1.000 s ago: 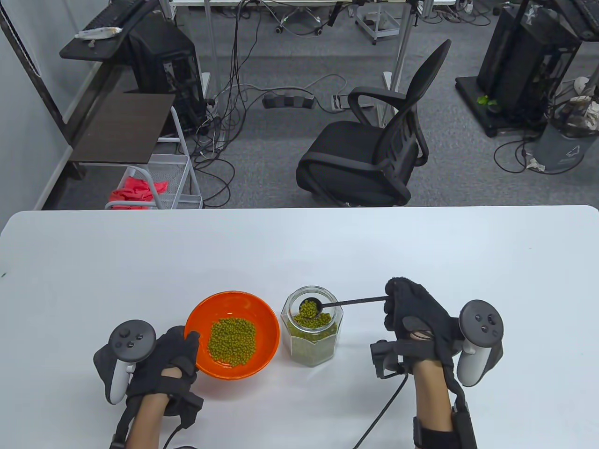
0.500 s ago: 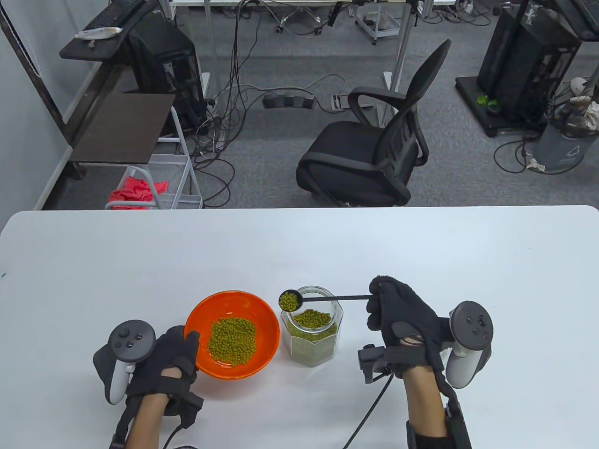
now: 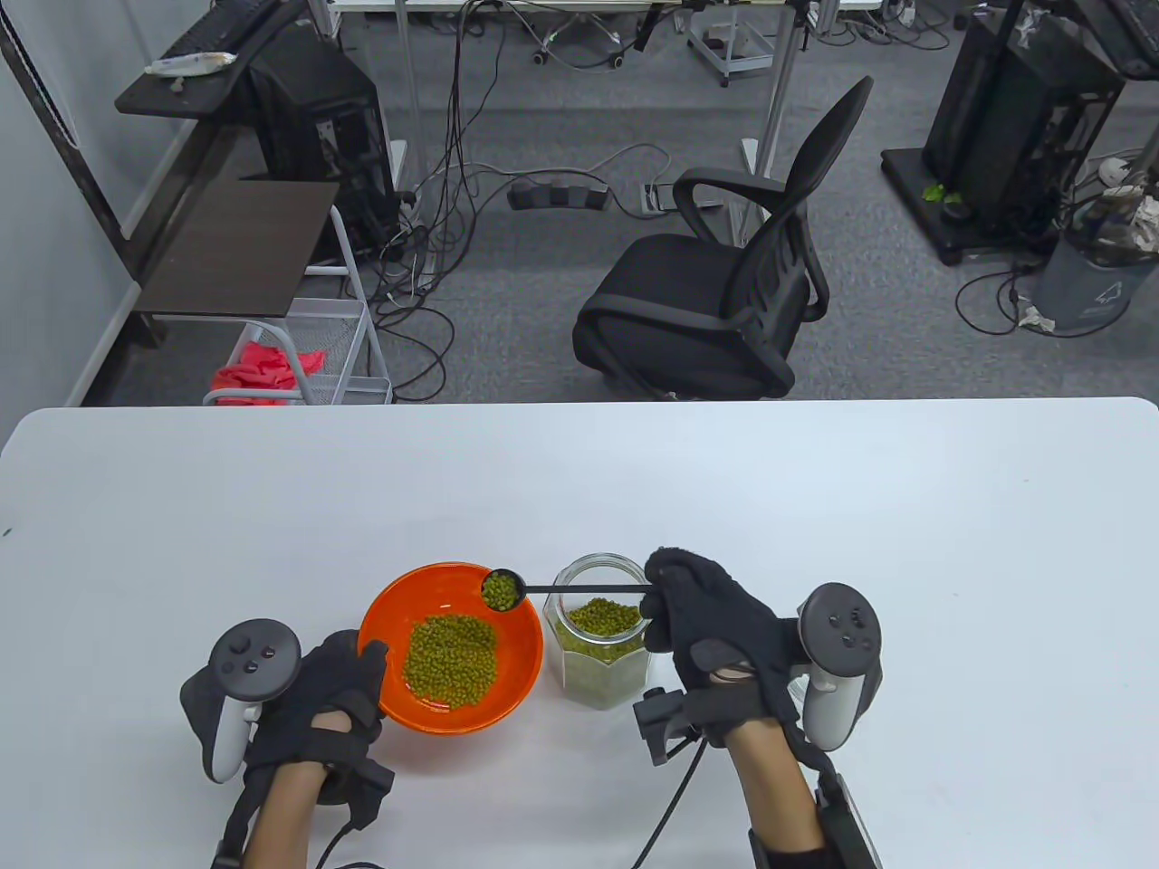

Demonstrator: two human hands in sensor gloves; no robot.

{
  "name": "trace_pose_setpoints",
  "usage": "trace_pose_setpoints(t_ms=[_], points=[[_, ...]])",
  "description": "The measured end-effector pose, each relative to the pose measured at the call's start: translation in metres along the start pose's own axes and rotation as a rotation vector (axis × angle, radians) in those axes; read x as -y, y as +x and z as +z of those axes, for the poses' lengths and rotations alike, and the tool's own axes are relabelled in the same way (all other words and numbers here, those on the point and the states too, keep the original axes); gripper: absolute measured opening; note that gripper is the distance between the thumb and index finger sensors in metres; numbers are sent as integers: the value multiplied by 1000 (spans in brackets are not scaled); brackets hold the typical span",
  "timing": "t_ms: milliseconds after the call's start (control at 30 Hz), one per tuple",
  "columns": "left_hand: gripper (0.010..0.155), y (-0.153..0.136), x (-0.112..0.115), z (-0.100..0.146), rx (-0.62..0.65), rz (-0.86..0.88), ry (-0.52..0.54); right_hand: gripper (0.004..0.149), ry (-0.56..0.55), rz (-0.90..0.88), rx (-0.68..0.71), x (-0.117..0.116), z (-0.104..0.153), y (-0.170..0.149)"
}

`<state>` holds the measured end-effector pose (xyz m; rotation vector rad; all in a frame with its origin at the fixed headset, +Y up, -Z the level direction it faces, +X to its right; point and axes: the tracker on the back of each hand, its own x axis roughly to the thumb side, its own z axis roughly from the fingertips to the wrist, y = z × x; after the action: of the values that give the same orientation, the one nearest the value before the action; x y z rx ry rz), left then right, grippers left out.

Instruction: Portion mung beans with measuring scoop (Bowl in hand)

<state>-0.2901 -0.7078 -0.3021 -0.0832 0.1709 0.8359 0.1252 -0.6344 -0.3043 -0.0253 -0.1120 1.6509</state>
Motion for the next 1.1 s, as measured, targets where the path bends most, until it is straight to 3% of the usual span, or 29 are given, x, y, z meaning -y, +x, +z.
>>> trace_pose_setpoints(t_ms=[533,1100], points=[[55,-1,-2,0,-1,12,0,42,88,212,121,-45,11,-2],[55,-1,-2,0,-5,14,-1,39,133,308,227,-48,16,13]])
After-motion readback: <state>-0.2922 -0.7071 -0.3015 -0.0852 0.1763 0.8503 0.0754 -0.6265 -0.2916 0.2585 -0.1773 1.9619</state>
